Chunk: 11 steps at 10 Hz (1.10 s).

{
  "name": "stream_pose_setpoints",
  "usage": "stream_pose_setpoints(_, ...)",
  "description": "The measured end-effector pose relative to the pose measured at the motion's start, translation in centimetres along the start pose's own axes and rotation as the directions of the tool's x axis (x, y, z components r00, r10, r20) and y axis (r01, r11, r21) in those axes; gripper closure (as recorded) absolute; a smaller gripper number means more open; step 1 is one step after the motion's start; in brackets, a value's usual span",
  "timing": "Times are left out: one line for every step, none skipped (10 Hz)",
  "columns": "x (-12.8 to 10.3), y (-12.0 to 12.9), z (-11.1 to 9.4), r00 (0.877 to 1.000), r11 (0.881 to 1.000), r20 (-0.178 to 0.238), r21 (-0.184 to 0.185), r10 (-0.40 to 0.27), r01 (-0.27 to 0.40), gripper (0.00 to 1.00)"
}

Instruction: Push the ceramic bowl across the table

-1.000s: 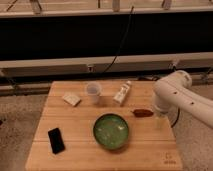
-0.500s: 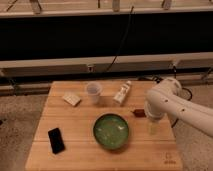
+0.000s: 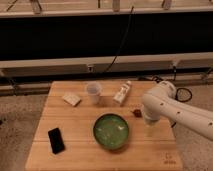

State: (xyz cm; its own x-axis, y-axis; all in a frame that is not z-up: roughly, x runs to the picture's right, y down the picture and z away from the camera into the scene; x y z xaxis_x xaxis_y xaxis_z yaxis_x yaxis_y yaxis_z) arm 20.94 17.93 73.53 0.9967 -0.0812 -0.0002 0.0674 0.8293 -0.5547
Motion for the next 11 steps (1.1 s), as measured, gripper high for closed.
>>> stream_pose_setpoints(-0.3, 0.0, 0.1, 1.000, 1.000, -0.001, 0.000, -0.002, 0.002, 0.20)
stream_pose_setpoints(-0.3, 0.1, 0.3, 1.000, 1.000, -0.002, -0.001, -0.005, 0.005, 0.20)
stream_pose_setpoints(-0.3, 0.2, 0.5, 1.000, 1.000, -0.004, -0.002, -0.008, 0.008, 0.20)
stream_pose_setpoints(-0.4, 0.2, 0.8, 1.000, 1.000, -0.008, -0.004, -0.011, 0.011, 0.20)
stream_pose_setpoints(-1.1, 0.1, 1.2, 1.000, 1.000, -0.009, -0.004, -0.020, 0.020, 0.20)
stream_pose_setpoints(-1.2, 0.1, 1.3, 1.000, 1.000, -0.011, -0.003, -0.022, 0.022, 0.20)
stream_pose_setpoints(-1.1, 0.3, 1.4, 1.000, 1.000, -0.012, -0.006, -0.022, 0.022, 0.22)
stream_pose_setpoints(-1.2, 0.3, 1.6, 1.000, 1.000, -0.014, -0.008, -0.026, 0.026, 0.25)
stream_pose_setpoints(-1.6, 0.3, 2.0, 0.999, 0.999, -0.015, -0.009, -0.033, 0.033, 0.33)
stream_pose_setpoints(-1.7, 0.3, 2.1, 0.999, 0.999, -0.018, -0.009, -0.037, 0.036, 0.42)
stream_pose_setpoints(-1.9, 0.3, 2.2, 0.999, 0.999, -0.020, -0.009, -0.041, 0.041, 0.46)
